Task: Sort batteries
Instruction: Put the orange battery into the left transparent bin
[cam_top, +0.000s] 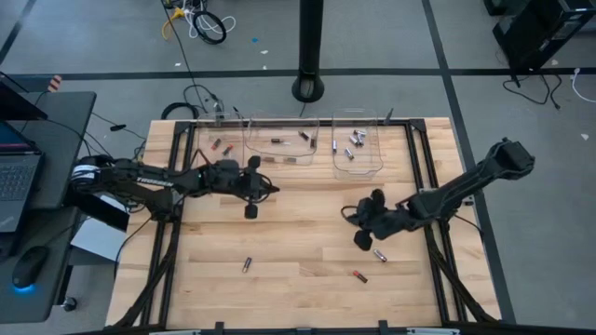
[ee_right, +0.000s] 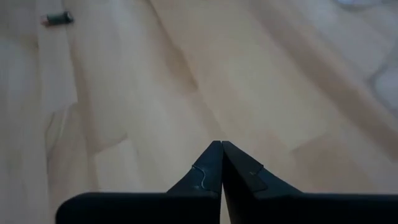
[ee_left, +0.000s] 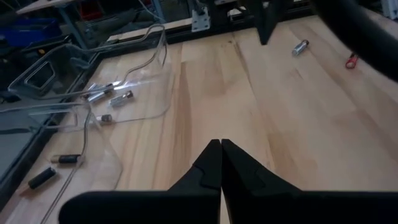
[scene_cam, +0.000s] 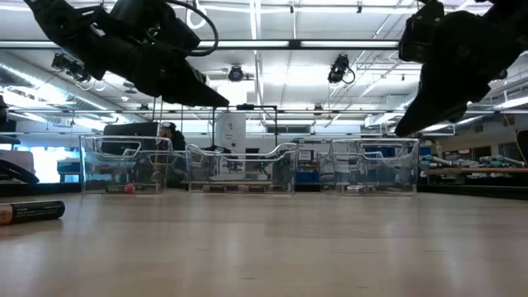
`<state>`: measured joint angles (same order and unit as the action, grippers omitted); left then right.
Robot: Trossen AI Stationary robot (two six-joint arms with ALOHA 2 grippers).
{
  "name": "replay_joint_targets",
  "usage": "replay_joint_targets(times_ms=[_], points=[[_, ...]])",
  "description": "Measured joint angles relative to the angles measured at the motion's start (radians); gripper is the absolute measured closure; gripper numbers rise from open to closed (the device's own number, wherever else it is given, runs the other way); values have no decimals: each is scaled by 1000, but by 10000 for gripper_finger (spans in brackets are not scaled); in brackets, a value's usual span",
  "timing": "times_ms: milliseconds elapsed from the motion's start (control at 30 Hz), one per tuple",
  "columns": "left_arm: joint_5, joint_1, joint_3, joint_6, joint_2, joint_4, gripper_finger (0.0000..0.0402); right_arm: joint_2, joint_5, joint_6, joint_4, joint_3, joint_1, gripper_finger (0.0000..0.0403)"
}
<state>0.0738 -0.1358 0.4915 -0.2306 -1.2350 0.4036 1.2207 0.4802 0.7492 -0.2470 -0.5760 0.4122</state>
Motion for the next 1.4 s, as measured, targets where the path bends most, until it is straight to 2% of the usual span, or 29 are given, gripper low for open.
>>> replay_joint_targets(times_ms=[267,500,667,833,1067,1233,1400], points=[[-6,41,0,1,0,20,391,185,-36,108,-151,-185,102,386],[-19,86,0,4,-1,20,390,319,-226,302,-240,-303,190,365],[-43,117,0,4,-1,19,390,394,-292,422,-253,-359,265,321],[-44,133,0,5,-2,15,390,463,-302,508,-309,-407,329,264],[-45,133,0,3,-2,14,390,531,-310,535,-339,-419,359,217],[-62,133,0,3,-2,4,390,561,-321,534,-359,-420,358,220],[-91,133,0,26,-2,0,390,573,-316,520,-379,-423,359,268]])
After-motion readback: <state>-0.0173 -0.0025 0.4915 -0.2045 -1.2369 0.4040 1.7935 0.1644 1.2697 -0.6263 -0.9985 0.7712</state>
